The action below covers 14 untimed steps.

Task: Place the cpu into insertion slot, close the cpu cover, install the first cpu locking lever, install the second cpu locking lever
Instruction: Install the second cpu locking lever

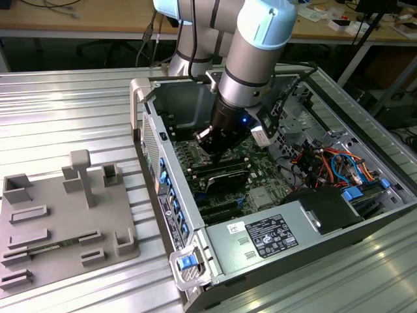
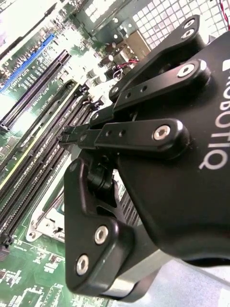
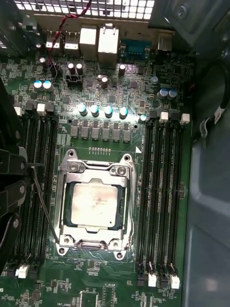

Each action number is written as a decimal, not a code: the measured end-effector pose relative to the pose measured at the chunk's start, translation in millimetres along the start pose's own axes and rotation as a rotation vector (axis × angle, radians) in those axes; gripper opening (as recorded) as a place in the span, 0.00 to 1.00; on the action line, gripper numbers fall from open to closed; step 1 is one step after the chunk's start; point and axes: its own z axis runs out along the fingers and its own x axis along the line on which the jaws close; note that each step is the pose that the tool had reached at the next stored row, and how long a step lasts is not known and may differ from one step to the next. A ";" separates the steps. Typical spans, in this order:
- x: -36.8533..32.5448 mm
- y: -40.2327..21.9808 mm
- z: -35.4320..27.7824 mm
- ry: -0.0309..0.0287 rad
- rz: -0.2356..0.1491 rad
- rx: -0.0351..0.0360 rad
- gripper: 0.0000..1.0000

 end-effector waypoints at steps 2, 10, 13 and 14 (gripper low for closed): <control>0.1 0.0 -4.7 -0.0001 0.000 0.0000 0.11; -14.0 -1.3 -28.1 0.0000 0.000 0.0022 0.11; -13.9 -1.0 -27.5 -0.0002 0.000 -0.0017 0.11; -13.7 -1.0 -27.1 -0.0006 0.000 -0.0064 0.11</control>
